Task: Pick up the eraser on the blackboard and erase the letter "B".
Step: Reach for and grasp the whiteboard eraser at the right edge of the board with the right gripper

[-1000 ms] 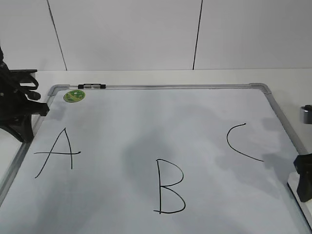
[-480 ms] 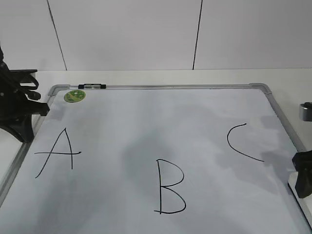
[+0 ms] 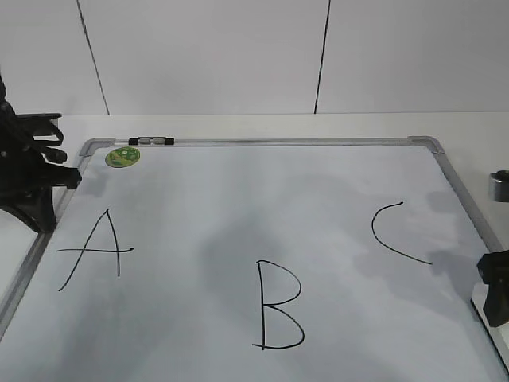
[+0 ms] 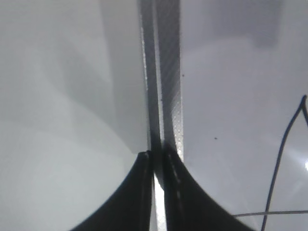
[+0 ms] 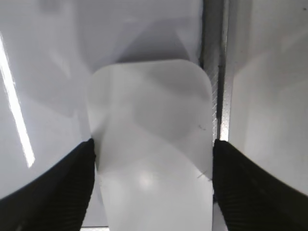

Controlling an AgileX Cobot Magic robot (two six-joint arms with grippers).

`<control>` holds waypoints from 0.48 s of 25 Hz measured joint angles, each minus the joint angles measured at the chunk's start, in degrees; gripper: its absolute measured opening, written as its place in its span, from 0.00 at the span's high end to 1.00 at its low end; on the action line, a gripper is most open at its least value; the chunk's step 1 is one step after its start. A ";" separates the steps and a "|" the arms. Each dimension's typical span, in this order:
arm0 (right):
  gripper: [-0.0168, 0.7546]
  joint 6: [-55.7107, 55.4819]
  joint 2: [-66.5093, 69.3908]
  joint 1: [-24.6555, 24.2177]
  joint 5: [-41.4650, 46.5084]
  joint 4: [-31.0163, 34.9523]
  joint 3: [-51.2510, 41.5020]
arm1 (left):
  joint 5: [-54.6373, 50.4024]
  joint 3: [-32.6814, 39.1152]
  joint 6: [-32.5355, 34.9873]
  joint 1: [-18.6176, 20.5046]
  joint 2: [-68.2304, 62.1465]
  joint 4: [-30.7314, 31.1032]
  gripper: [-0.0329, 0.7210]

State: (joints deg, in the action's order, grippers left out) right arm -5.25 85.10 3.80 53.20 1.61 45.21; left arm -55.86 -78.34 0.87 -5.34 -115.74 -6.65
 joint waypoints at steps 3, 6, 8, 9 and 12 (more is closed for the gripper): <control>0.21 0.00 0.00 0.00 0.00 -0.04 0.00 | 0.00 0.00 0.00 0.00 0.00 0.00 0.93; 0.21 0.00 0.00 0.00 0.00 -0.13 0.00 | -0.10 0.00 0.00 0.00 0.00 0.00 0.93; 0.21 0.00 0.00 0.00 0.00 -0.13 0.00 | -0.10 0.00 0.00 0.00 0.00 -0.04 0.93; 0.21 0.00 0.00 0.00 0.00 -0.13 0.00 | -0.10 0.00 0.00 0.00 0.00 -0.04 0.93; 0.21 0.00 0.00 0.00 0.00 -0.13 0.00 | -0.10 0.00 0.00 0.00 0.00 -0.13 0.93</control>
State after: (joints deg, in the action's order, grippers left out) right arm -5.25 85.10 3.80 53.20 1.48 45.21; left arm -55.96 -78.34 0.87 -5.34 -115.74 -6.78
